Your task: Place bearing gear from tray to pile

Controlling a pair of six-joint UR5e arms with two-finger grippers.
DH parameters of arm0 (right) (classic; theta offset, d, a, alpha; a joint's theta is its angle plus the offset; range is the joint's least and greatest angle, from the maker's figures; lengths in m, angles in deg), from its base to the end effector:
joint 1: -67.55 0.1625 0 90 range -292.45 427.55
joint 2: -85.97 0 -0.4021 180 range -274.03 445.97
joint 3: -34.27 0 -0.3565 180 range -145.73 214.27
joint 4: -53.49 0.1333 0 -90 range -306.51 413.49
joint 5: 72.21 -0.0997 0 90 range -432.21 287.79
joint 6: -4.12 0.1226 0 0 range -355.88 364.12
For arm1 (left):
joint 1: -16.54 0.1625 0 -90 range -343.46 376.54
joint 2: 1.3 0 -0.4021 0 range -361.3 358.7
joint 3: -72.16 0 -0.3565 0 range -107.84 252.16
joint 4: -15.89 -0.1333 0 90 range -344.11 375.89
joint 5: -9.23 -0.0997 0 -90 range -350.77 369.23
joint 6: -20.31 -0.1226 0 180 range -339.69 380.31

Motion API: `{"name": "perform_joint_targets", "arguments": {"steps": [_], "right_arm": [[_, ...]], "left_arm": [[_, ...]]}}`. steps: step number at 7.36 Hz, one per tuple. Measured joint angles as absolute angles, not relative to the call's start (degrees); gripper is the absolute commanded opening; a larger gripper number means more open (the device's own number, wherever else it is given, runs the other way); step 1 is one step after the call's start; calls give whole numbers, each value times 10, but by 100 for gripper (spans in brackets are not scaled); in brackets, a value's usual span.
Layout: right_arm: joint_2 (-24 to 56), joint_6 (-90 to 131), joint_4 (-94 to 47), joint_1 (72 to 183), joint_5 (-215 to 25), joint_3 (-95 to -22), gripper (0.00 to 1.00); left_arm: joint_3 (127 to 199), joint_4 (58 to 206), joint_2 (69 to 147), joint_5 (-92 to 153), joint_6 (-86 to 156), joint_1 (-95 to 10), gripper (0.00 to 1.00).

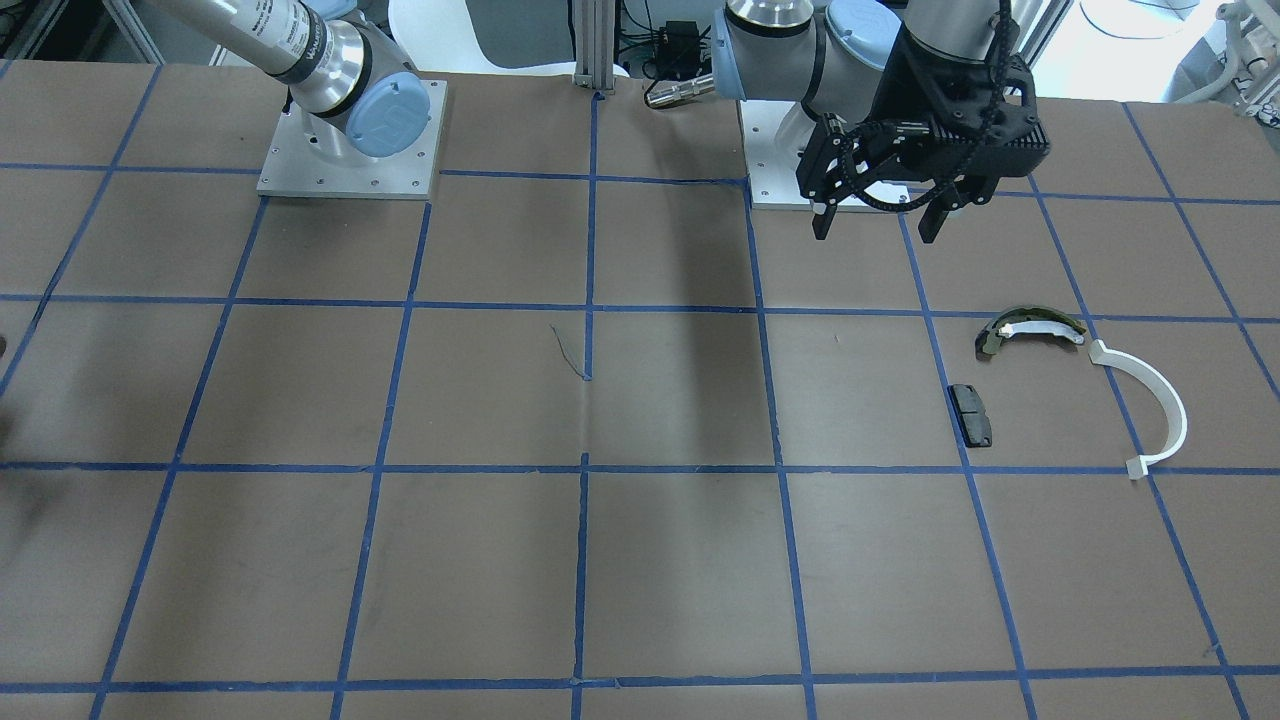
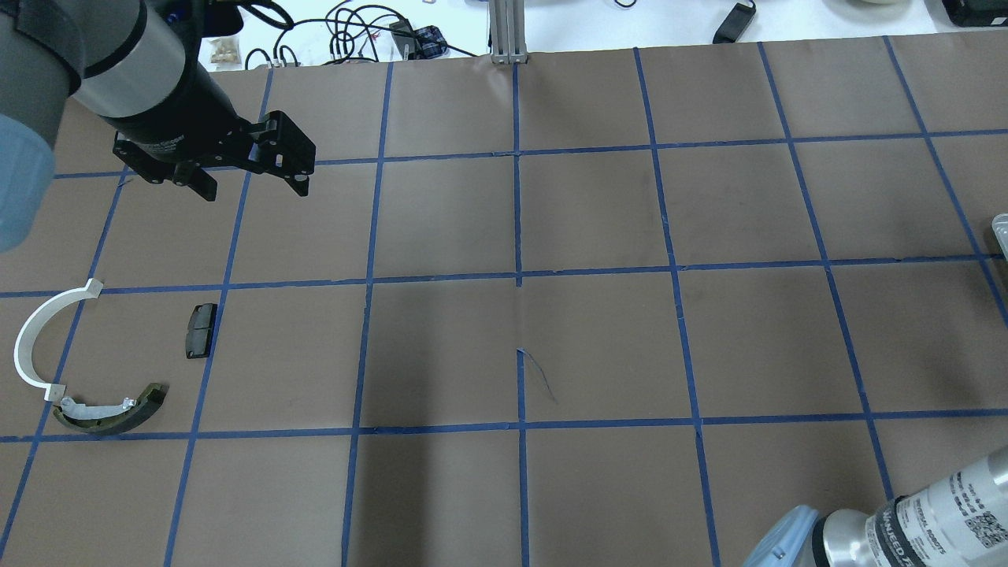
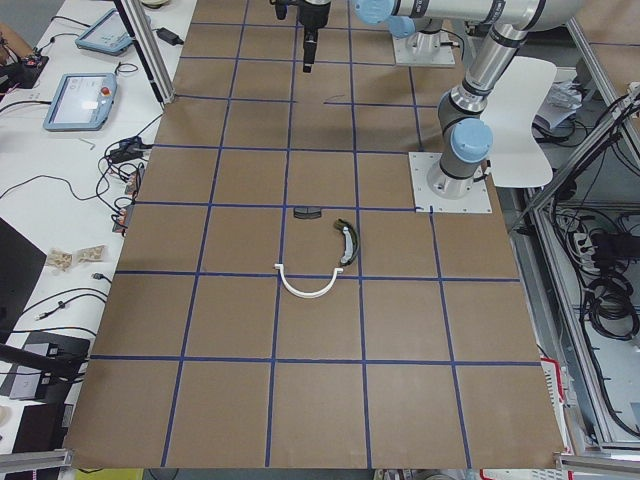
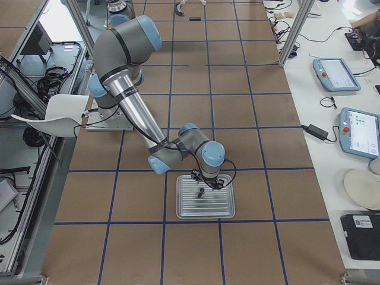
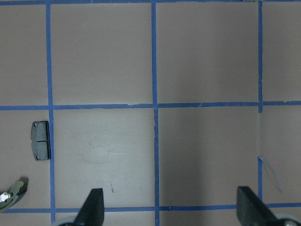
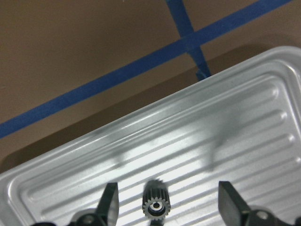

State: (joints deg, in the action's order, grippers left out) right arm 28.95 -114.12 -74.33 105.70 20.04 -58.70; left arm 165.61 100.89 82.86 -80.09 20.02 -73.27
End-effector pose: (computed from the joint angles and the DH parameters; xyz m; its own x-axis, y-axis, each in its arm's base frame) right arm -0.4012 -0.4785 0.1713 -0.4008 -0.9161 0.0102 -0.9148 0.4008 0.0500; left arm -0.1333 -0.4304 0.4686 -0.9999 0.0032 0.0111 0.0018 0.9917 -0.1287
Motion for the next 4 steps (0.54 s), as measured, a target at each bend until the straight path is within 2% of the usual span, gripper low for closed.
{"name": "perform_joint_targets", "arguments": {"steps": [4], "right_arm": [[294, -1150, -746, 1057, 202, -587, 70]], "left_arm": [[1657, 1009, 828, -801, 200, -734, 100]]}}
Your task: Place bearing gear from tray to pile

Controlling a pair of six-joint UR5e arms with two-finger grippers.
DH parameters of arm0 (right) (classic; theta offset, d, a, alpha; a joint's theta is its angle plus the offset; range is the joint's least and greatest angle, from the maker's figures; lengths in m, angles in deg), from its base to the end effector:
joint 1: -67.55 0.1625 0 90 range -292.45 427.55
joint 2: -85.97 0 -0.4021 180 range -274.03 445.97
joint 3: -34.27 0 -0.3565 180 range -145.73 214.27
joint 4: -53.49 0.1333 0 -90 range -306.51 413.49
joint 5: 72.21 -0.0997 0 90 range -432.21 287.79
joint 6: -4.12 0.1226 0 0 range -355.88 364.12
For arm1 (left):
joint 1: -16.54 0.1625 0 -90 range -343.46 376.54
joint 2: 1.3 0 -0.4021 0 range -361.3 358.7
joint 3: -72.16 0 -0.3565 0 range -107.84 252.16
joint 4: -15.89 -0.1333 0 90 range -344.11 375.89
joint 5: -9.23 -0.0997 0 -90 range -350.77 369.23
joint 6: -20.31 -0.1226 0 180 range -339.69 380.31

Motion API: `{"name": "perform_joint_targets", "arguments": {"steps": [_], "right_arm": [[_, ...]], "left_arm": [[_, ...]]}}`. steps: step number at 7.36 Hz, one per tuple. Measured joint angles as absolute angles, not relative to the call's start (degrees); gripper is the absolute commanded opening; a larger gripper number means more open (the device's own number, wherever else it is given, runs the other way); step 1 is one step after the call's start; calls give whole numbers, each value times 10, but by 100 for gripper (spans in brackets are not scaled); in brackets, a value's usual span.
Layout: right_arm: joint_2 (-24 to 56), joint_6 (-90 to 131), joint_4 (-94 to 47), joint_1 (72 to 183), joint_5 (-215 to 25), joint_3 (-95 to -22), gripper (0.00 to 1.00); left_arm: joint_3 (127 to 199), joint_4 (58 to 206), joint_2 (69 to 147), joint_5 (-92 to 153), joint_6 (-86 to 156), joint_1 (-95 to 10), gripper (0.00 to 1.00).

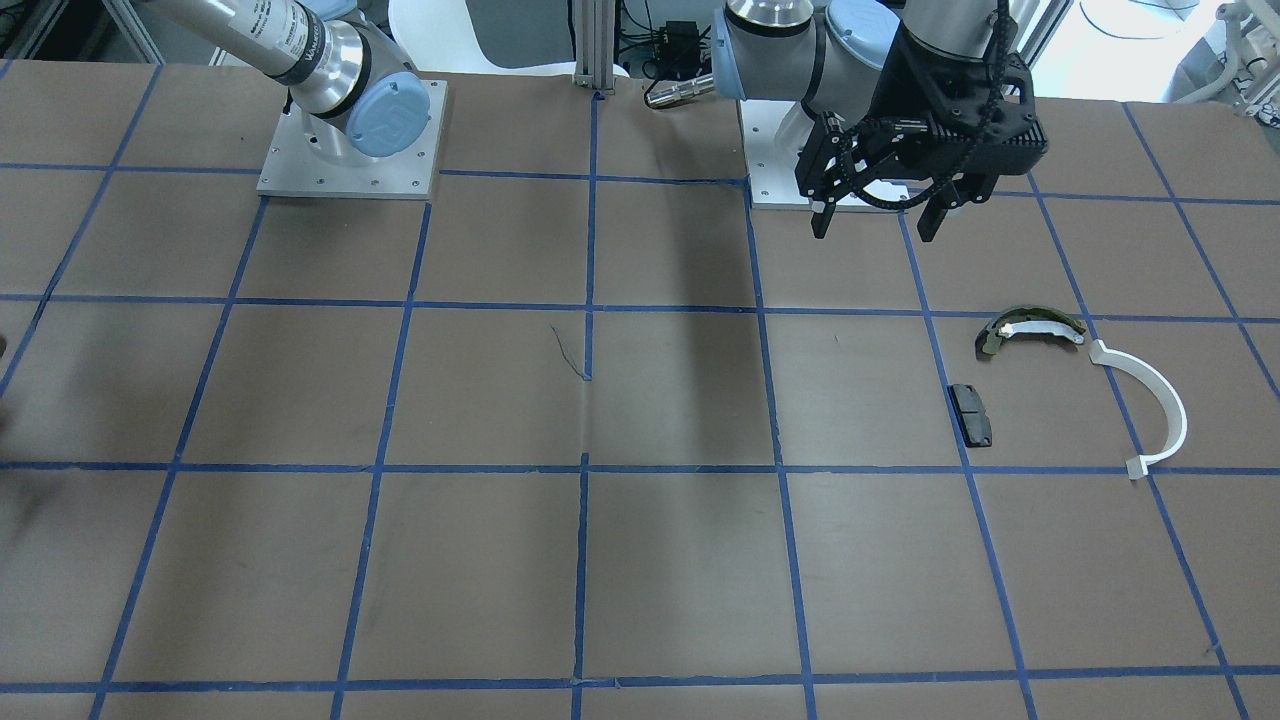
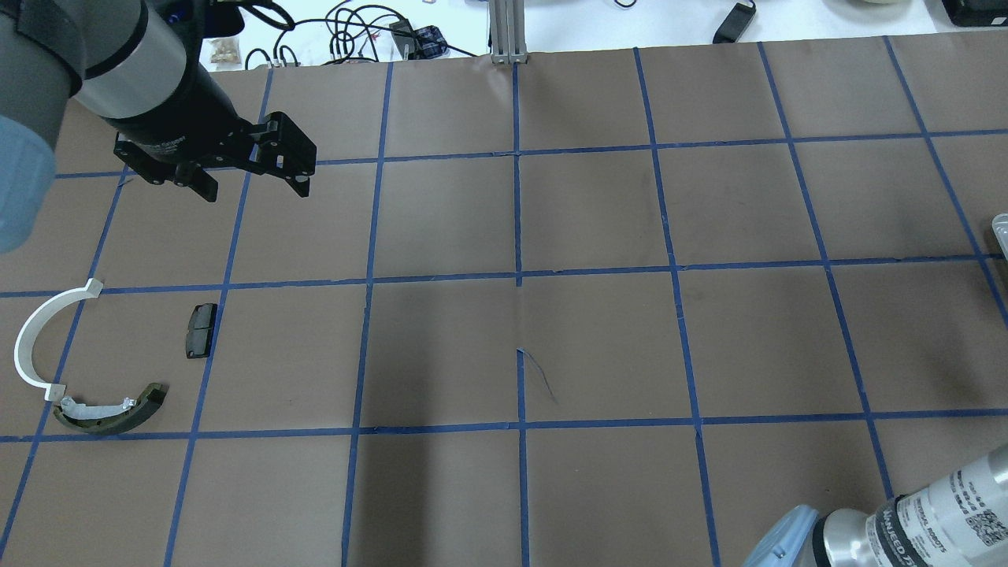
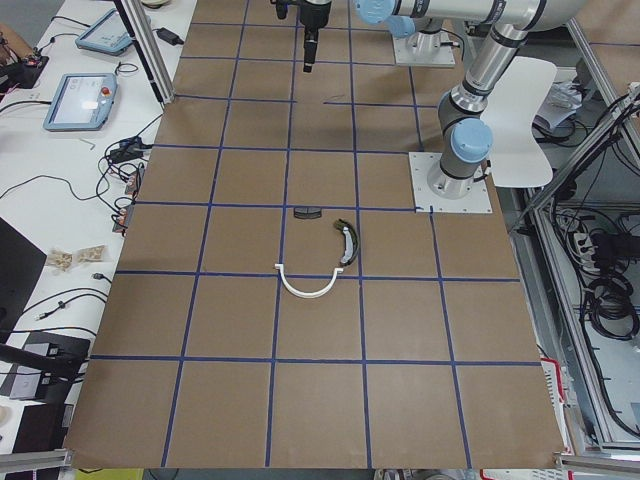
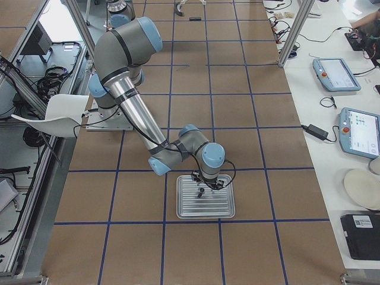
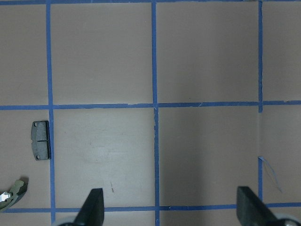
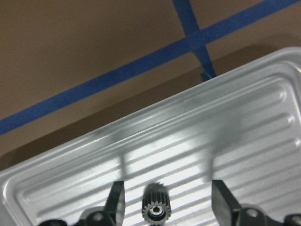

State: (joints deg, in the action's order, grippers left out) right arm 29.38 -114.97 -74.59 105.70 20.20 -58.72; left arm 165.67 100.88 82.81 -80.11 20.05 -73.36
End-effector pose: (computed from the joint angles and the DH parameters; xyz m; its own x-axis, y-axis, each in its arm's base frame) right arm -0.4018 -0.4786 0.1671 -0.3873 -0.9219 0.0052 -0.9206 0.3871 0.0510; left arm -0.1340 -0.4298 0.4685 -0.9999 0.0042 0.0108 0.0028 0.9917 -0.1287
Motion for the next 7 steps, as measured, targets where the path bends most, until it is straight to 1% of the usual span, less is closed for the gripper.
{"name": "perform_joint_targets", "arguments": {"steps": [3, 4, 5, 6, 7], "right_arm": [[295, -1145, -748, 1054, 207, -587, 69], [297, -1144, -750, 1054, 209, -588, 63], [302, -1143, -750, 1052, 209, -587, 45], [305, -1142, -751, 1050, 213, -587, 20], [306, -1140, -750, 1049, 220, -587, 2]], "left_arm": [[1657, 1009, 828, -801, 200, -734, 100], [1657, 1009, 828, -801, 200, -734, 100], [1657, 1009, 827, -801, 200, -734, 100], [1657, 1009, 827, -801, 200, -734, 100], [1657, 1009, 827, -801, 200, -734, 100]]}}
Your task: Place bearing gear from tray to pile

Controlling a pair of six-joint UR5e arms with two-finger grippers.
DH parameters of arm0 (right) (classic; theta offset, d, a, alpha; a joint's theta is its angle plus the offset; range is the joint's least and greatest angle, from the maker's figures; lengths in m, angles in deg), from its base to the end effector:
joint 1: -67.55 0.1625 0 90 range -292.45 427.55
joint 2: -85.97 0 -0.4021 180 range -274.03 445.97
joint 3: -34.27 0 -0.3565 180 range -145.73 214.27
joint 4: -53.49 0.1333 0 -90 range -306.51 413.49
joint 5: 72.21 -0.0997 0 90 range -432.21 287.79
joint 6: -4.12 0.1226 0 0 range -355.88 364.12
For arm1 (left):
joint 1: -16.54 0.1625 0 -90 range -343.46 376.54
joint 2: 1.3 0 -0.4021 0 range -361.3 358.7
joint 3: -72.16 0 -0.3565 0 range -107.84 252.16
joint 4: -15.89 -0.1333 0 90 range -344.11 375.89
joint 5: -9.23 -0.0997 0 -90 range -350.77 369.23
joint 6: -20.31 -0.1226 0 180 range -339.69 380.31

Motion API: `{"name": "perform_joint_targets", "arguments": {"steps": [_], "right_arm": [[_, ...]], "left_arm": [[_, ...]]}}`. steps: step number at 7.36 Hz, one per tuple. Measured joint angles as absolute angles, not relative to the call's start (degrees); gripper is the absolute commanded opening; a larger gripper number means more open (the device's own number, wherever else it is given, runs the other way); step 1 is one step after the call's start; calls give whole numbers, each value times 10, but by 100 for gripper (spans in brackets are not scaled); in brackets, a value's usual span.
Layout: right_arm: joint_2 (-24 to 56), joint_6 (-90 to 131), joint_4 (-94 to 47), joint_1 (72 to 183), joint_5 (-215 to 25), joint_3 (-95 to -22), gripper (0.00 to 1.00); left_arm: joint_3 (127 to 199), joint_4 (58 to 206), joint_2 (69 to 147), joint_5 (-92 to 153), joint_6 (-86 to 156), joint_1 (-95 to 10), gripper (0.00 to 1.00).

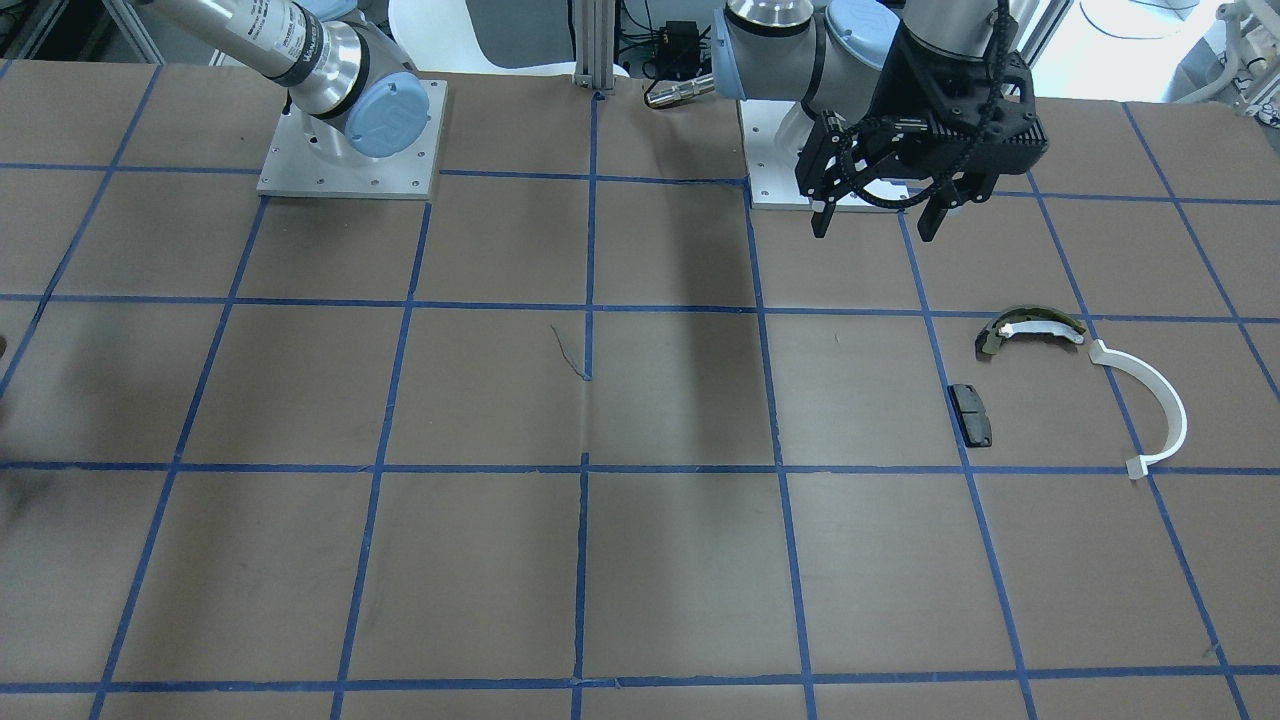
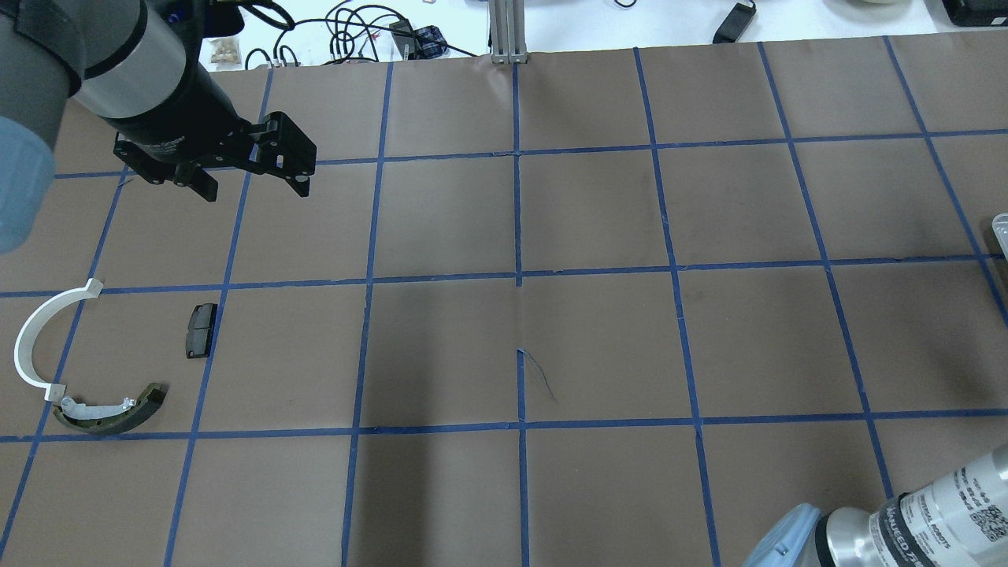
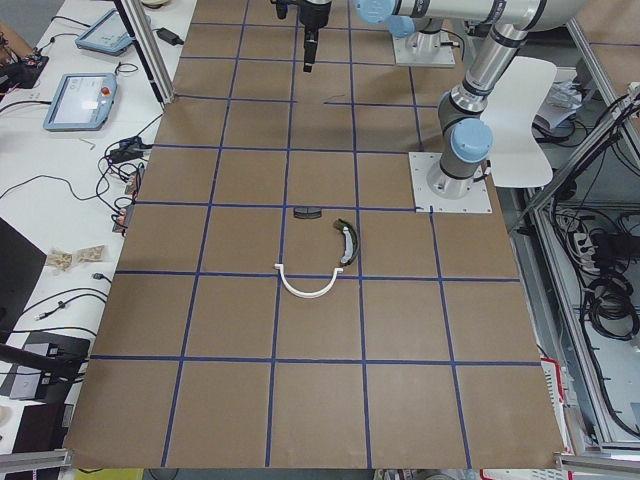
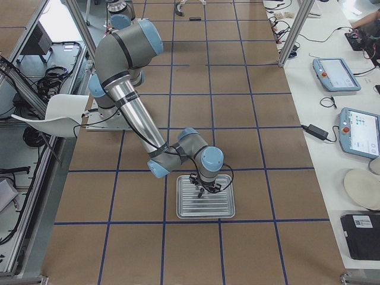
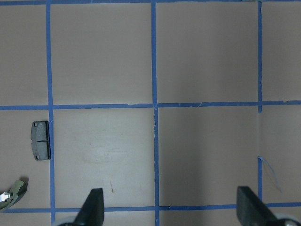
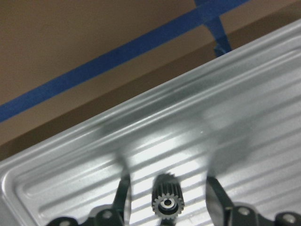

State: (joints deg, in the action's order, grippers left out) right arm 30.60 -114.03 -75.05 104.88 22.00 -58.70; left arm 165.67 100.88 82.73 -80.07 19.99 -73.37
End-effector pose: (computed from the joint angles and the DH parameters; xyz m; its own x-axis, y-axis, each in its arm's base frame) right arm -0.4118 -0.4703 0.1552 -0.4161 -0.9091 -0.0202 -0.9075 0.4138 0.0725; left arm -0.1341 -0.4294 0.4691 -0.9999 0.0056 0.0114 0.0040 0.9915 -0.1301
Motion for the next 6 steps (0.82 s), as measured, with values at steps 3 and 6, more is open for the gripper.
{"name": "perform_joint_targets", "arguments": {"steps": [3, 6], "right_arm": [[300, -1139, -744, 1048, 258, -589, 0], [246, -1089, -708, 1072, 237, -590, 0]], "left_arm": [[1657, 1009, 827, -801, 200, -734, 100], [1657, 1009, 827, -801, 200, -734, 100]]}}
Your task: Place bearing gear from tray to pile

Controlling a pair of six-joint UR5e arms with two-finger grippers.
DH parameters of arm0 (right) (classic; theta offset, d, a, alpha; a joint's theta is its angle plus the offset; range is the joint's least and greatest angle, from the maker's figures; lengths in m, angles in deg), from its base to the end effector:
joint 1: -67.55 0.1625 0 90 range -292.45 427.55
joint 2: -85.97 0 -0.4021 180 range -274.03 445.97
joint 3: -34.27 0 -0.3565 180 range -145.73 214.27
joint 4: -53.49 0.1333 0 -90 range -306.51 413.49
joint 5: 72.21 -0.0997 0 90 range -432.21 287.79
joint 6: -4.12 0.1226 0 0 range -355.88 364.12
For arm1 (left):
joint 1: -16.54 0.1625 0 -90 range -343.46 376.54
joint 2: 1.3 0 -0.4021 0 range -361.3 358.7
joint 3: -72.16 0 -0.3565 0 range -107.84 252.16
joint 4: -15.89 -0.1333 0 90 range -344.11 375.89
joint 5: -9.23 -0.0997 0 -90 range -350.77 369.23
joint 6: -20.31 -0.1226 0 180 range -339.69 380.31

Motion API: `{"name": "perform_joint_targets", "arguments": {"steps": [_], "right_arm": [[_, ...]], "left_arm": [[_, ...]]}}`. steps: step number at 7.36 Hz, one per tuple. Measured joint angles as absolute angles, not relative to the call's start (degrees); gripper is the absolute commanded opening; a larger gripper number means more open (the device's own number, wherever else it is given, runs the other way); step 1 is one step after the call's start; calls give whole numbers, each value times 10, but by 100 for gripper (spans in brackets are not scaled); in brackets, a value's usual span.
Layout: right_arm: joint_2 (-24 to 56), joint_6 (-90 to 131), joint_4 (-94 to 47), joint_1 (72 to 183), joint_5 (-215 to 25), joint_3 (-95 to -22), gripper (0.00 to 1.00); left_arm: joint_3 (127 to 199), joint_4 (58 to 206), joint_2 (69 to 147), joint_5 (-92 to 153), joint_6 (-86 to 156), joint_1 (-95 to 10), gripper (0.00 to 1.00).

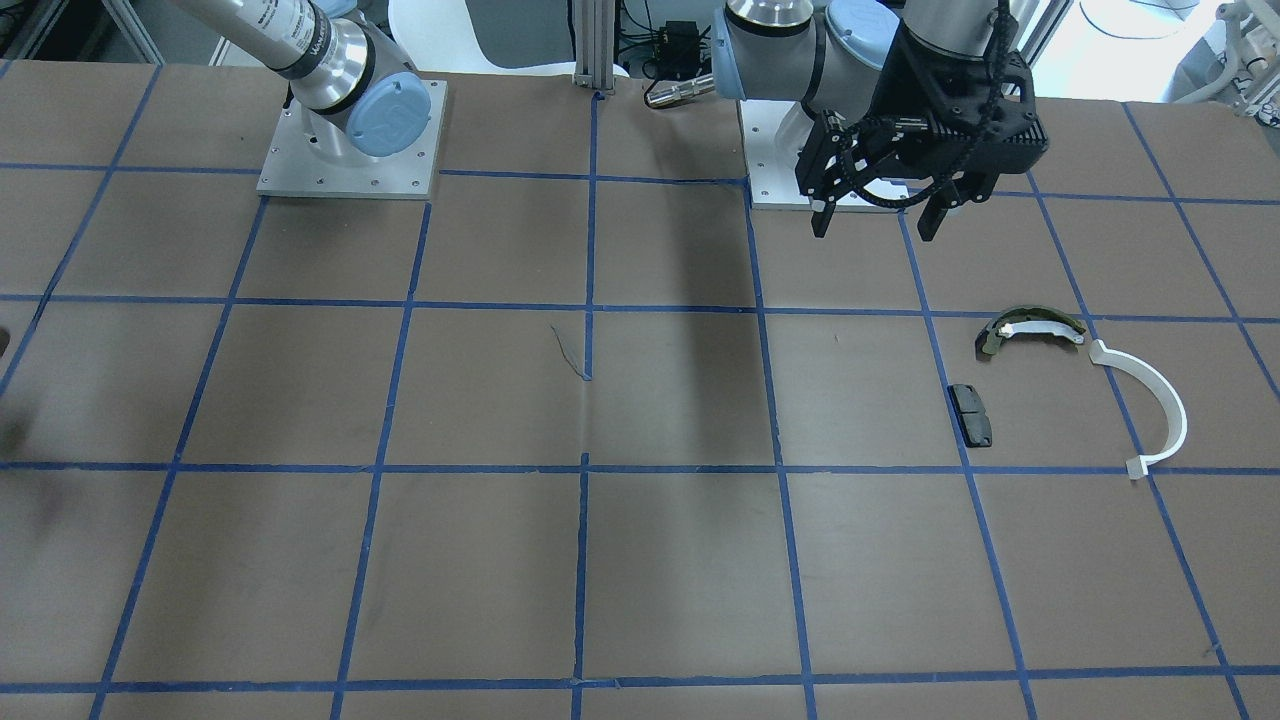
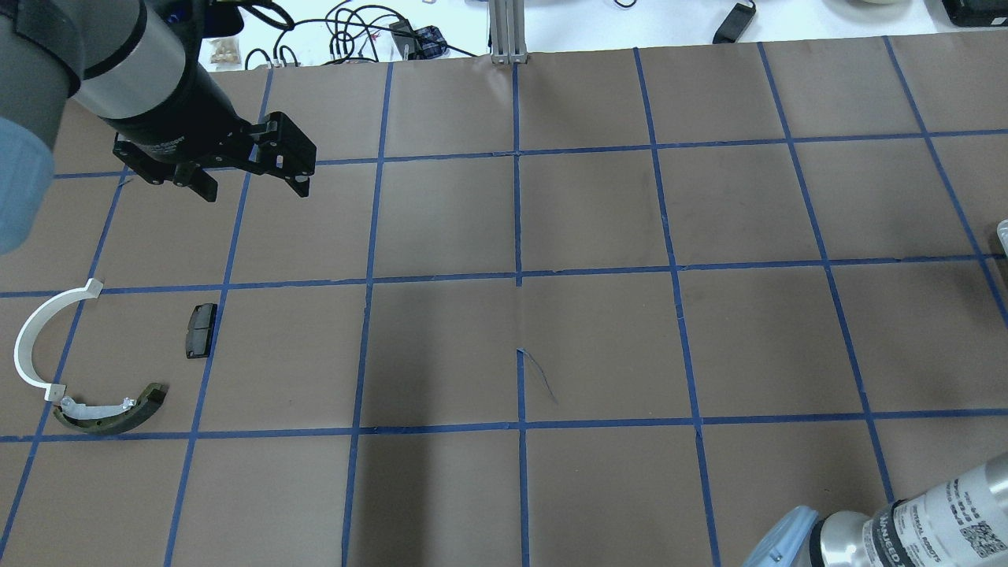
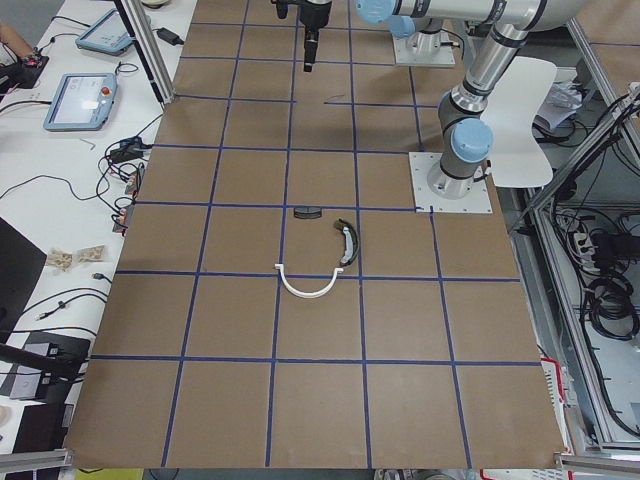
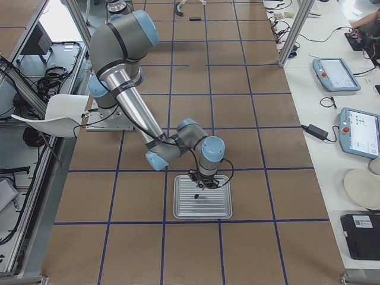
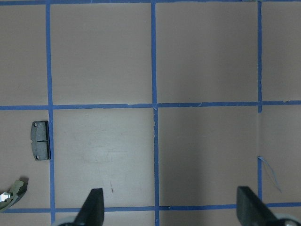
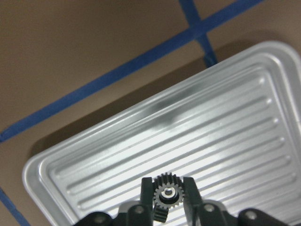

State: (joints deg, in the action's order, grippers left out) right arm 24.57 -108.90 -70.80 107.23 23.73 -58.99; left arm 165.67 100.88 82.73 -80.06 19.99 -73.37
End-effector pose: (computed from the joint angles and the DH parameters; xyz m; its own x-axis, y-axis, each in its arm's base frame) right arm -0.3848 -0.4760 0.2098 -0.4607 -0.8876 -0.0014 -0.8821 0.4576 0.1117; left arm -0.1341 -0.4294 0.4691 -0.9999 0.0056 0.0116 0.0040 0.9915 -0.1301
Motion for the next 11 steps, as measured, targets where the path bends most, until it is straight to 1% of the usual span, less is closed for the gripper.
{"name": "perform_joint_targets", "arguments": {"steps": [2, 3, 6, 9, 11], "right_arm": [[207, -992, -676, 1129, 220, -590, 0], [183, -909, -648, 1166, 213, -591, 0], [130, -555, -572, 1312, 183, -596, 0], [126, -218, -567, 1492, 147, -596, 0], [141, -35, -580, 1602, 122, -597, 0]], "left_arm": [[1657, 1009, 827, -801, 200, -734, 100], [1657, 1009, 827, -801, 200, -734, 100], [1657, 1009, 827, -801, 200, -734, 100], [1657, 1009, 827, -801, 200, -734, 100], [1657, 1009, 827, -801, 200, -734, 100]]}}
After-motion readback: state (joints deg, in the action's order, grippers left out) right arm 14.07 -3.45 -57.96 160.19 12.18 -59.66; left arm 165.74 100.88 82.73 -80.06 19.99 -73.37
